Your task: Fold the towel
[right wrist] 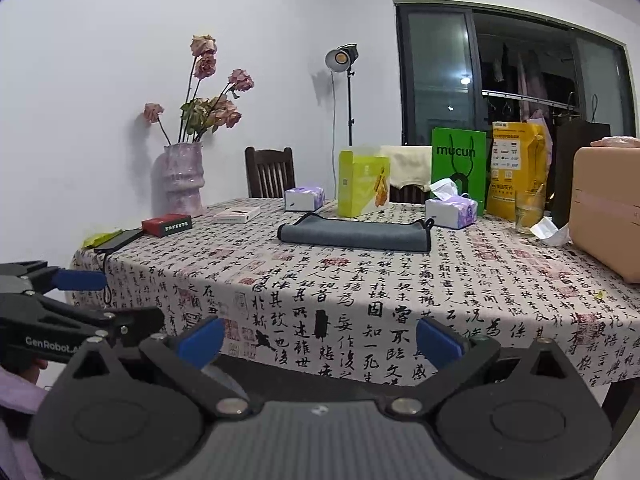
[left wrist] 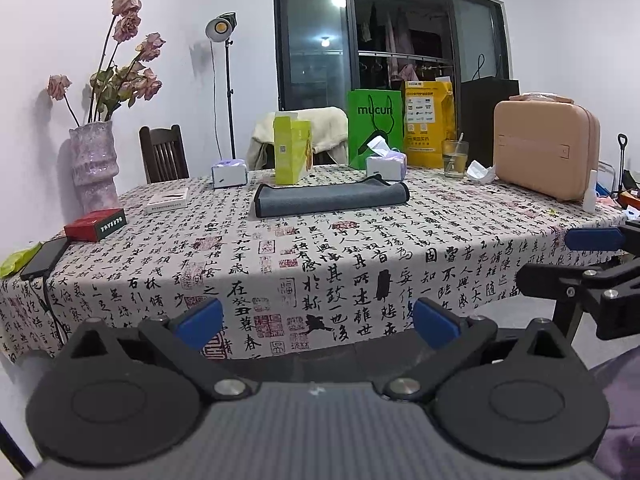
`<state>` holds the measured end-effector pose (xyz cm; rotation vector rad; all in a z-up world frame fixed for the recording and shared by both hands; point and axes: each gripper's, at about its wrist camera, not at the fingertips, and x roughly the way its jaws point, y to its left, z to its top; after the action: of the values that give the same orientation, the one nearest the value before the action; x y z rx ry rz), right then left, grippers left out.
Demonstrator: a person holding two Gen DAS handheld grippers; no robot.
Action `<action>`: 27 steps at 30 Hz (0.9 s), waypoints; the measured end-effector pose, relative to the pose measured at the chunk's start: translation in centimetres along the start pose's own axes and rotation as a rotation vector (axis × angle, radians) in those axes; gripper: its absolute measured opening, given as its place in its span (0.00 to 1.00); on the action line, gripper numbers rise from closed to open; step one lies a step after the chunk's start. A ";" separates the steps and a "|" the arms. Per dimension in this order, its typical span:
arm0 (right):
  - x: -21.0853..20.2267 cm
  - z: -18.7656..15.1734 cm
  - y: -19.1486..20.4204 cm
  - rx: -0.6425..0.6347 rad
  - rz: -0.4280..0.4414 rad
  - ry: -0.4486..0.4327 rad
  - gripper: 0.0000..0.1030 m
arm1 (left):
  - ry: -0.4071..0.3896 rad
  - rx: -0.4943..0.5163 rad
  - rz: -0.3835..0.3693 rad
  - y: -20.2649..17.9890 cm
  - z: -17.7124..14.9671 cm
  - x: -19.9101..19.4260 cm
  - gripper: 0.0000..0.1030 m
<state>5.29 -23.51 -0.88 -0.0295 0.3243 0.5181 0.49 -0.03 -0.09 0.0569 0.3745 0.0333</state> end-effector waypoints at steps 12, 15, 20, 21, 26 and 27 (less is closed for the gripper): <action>0.1 -0.2 -0.2 0.015 -0.005 -0.001 1.00 | -0.010 0.007 0.003 -0.3 0.0 -0.1 1.00; 0.1 -0.2 -0.3 0.018 -0.001 0.002 1.00 | -0.009 0.006 0.002 -0.3 0.0 -0.1 1.00; 0.1 -0.3 -0.3 0.021 -0.001 0.003 1.00 | -0.009 0.007 0.003 -0.3 0.0 -0.1 1.00; 0.1 -0.3 -0.3 0.021 0.000 0.004 1.00 | -0.009 0.006 0.003 -0.3 0.0 -0.1 1.00; 0.2 -0.4 -0.3 0.026 0.005 0.008 1.00 | -0.009 0.007 0.002 -0.3 0.0 -0.1 1.00; 0.2 -0.4 -0.4 0.027 0.006 0.008 1.00 | -0.009 0.007 0.002 -0.3 0.0 -0.1 1.00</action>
<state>5.51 -23.79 -1.31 -0.0042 0.3393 0.5191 0.45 -0.38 -0.09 0.0648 0.3653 0.0337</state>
